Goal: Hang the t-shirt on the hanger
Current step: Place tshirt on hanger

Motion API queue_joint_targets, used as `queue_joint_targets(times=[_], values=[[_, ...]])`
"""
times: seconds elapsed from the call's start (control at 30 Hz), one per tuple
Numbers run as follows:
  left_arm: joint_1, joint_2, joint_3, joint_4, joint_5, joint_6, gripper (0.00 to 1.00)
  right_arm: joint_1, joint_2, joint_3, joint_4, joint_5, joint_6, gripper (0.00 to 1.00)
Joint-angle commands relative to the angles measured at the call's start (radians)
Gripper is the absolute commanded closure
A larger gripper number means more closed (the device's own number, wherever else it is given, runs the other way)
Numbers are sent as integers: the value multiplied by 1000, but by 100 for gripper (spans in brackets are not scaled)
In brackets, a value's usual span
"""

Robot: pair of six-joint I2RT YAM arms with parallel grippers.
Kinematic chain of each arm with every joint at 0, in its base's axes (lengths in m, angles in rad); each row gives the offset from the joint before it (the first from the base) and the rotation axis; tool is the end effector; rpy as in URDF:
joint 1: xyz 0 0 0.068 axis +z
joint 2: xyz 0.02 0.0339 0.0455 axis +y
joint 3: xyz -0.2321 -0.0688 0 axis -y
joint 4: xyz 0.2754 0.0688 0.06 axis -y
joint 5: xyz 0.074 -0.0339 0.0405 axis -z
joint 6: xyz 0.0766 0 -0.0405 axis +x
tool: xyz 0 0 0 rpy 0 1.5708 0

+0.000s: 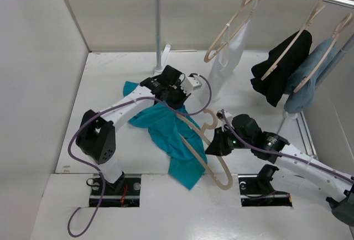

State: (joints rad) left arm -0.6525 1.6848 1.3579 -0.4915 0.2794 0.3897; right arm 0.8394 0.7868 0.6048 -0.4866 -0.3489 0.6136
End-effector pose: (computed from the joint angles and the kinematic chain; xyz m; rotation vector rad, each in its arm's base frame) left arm 0.3268 -0.2763 0.2047 1.3066 2.0092 -0.4574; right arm 0.1491 0.2053 0.1965 -0.4848 2.4157 1.1134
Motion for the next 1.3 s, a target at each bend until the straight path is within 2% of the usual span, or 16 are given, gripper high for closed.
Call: queue_joint_targets(times=[0.0, 0.37, 0.53, 0.73, 0.8, 0.9, 1.03, 1.2, 1.27], values=[[1, -86, 52, -70, 124, -18, 100, 9, 32, 6, 209, -25, -11, 100], [-12, -247, 43, -223, 190, 70, 100, 18, 141, 15, 338, 200, -1, 100], [-68, -247, 32, -248, 227, 83, 100, 18, 305, 70, 430, 186, -135, 100], [-105, -266, 9, -237, 257, 89, 100, 18, 390, 89, 525, 176, -212, 100], [-105, -290, -25, -257, 271, 133, 80, 18, 368, 75, 548, 205, -212, 100], [-95, -364, -98, -279, 317, 250, 59, 18, 307, 32, 559, 258, -212, 100], [-85, -459, -170, -314, 379, 399, 44, 27, 282, -3, 606, 268, -224, 100], [-56, -505, -191, -175, 238, 370, 44, 27, 334, -4, 637, 248, -273, 100], [-47, -523, -191, -53, 156, 430, 43, 36, 335, -4, 637, 248, -273, 100]])
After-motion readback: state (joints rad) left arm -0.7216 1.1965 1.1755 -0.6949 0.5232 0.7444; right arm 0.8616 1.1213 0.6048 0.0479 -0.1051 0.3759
